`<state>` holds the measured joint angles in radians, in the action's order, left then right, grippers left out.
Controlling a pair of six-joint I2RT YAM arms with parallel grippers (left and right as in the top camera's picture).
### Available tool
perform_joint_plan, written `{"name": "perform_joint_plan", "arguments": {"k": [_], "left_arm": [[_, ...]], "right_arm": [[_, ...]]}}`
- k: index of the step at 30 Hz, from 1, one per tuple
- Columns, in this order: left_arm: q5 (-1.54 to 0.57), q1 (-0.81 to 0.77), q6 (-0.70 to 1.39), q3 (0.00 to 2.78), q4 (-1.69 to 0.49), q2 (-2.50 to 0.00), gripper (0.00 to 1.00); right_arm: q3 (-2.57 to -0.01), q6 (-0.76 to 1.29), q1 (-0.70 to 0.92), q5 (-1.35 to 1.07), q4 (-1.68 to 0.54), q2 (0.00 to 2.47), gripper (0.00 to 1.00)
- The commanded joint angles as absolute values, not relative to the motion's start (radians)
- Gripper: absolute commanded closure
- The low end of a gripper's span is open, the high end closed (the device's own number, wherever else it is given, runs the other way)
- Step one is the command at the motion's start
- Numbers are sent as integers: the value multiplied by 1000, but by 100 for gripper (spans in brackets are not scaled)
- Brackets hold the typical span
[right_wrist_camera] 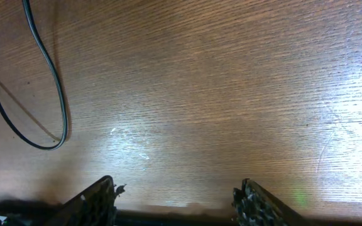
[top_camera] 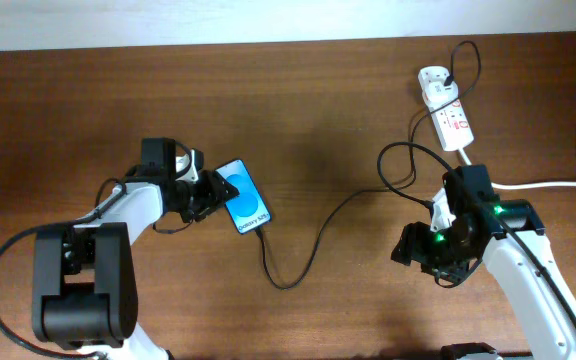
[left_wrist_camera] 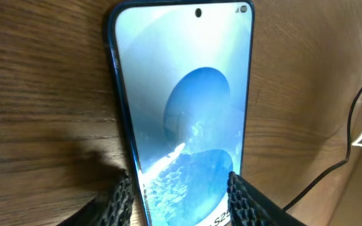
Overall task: Plug charger to phone and switch on socket
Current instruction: 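Open the left gripper and withdraw it from the phone, then move the right gripper to the power strip and press its switch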
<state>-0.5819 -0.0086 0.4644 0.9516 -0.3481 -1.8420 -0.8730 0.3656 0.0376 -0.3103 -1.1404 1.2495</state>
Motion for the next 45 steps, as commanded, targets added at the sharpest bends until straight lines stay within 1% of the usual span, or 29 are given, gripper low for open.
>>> {"name": "perform_joint_plan", "arguments": {"k": [1,2,3,4,5,6,9,11,12,17,20,24,25,27,28,30,31,32,33,35,36,37,38,39,41,45], "left_arm": [[-500,-7,458,948,-372,-1850,50],[-500,3,445,948,-401,-1835,37],[-500,9,410,948,-427,-1816,32],[-500,13,368,948,-451,-1794,24],[-488,16,320,948,-496,-1751,14],[-428,16,311,948,-553,-1694,12],[-291,16,312,948,-716,-1517,12],[-290,15,308,947,-796,-1391,17],[-291,15,298,947,-812,-1350,17],[-288,15,280,947,-919,-989,17],[-218,15,259,945,-1016,-756,17],[-200,15,259,944,-1114,-510,17],[-195,15,259,944,-1131,-463,20],[-174,15,259,944,-1161,-345,18],[-158,15,259,944,-1169,-286,14],[-121,15,260,944,-1198,-191,0],[-107,15,260,944,-1230,-147,1],[-121,15,265,944,-1240,-136,0],[-133,15,264,944,-1245,-136,0],[-134,16,264,944,-1249,-136,1],[-135,16,265,944,-1253,-136,1],[-135,16,265,944,-1256,-136,1],[-153,16,289,944,-1270,-136,1],[-165,16,295,944,-1288,-136,0],[-169,16,298,944,-1342,-136,1],[-169,16,298,944,-1349,-136,1]], "right_arm": [[-864,363,32,-283,-1143,1253,34],[-864,362,32,-244,-1160,1253,21],[-864,363,32,-217,-1170,1253,9],[-864,363,32,-200,-1175,1253,2],[-864,363,32,-199,-1176,1253,1],[-864,363,32,-199,-1176,1253,1],[-864,363,32,-198,-1190,1253,2],[-864,367,32,-198,-1198,1253,2],[-864,375,32,-198,-1202,1253,2],[-864,387,32,-225,-1231,1216,2],[-864,401,32,-235,-1258,1090,2],[-864,401,32,-235,-1263,853,2],[-864,401,32,-235,-1257,799,2],[-864,402,32,-235,-1244,718,2],[-864,421,32,-235,-1230,698,2],[-864,533,32,-235,-1196,686,2],[-864,544,32,-235,-1164,687,2],[-864,545,32,-235,-1130,687,12],[-864,545,32,-235,-1086,687,30],[-864,606,32,-234,-995,687,54],[-864,661,32,-231,-912,691,72],[-864,671,31,-231,-847,703,80],[-864,671,31,-228,-787,726,90],[-864,672,31,-218,-735,760,96],[-865,672,15,-198,-651,851,96],[-921,693,-121,-237,-539,1114,96]]}}
